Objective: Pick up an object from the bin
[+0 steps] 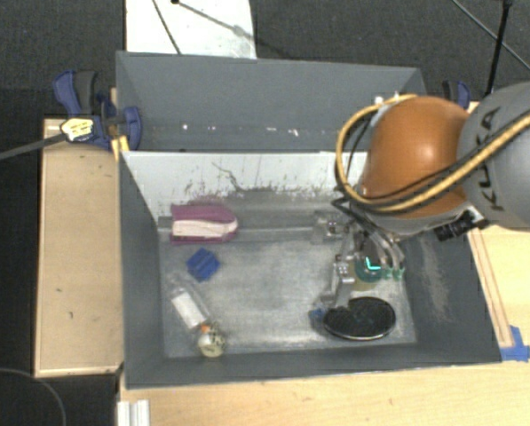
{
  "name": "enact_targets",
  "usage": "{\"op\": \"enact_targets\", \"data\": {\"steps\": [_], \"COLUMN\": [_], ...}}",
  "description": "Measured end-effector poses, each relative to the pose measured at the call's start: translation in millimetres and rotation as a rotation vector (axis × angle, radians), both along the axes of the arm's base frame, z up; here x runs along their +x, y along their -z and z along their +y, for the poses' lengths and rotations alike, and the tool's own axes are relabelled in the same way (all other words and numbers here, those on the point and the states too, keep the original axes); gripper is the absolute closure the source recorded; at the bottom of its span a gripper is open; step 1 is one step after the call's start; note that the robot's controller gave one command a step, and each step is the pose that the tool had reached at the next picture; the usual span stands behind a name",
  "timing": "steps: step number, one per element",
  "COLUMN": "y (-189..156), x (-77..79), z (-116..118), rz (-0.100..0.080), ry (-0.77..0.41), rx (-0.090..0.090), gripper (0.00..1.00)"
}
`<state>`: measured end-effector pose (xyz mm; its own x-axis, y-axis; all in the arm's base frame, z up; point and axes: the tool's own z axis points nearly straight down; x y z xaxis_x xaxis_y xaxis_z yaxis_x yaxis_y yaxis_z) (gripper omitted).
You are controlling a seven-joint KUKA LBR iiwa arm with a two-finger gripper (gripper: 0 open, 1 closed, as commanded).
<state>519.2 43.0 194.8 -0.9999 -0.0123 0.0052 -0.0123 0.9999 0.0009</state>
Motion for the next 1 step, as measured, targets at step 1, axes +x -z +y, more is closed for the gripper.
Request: {"op": "enact_targets", "data": {"steps": [1], "y": [127.3], "x": [-41.7], "z": [-41.0], "rz": [-0.008], "ry": [0.044], "rx": [0.0], "gripper": [0.0]}}
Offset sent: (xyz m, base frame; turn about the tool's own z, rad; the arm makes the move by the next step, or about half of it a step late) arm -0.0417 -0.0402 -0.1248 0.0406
